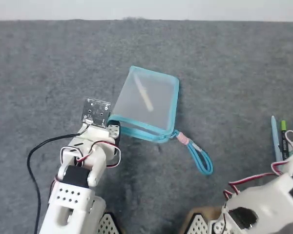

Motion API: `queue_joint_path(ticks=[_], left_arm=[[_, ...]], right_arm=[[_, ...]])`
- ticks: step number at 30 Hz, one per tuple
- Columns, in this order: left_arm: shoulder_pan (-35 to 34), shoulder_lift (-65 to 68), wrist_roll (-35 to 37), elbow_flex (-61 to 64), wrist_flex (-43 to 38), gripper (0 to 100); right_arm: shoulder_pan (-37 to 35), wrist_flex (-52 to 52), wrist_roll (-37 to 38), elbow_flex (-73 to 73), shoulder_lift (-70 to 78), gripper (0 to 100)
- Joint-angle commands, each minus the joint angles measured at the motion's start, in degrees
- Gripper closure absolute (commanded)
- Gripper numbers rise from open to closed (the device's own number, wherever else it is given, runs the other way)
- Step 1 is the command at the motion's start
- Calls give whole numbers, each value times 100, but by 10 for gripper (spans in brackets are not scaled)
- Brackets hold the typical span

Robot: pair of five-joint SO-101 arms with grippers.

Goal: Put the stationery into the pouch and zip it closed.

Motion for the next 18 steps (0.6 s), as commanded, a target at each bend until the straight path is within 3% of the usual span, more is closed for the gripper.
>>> queue_joint_path(ticks=[1, 18], left_arm=[[44, -141, -35, -31, -44, 987], [70, -141, -35, -22, -44, 987]], right_arm=[[22, 119, 79, -422, 48, 819], [-277, 620, 167, -387, 110, 819]])
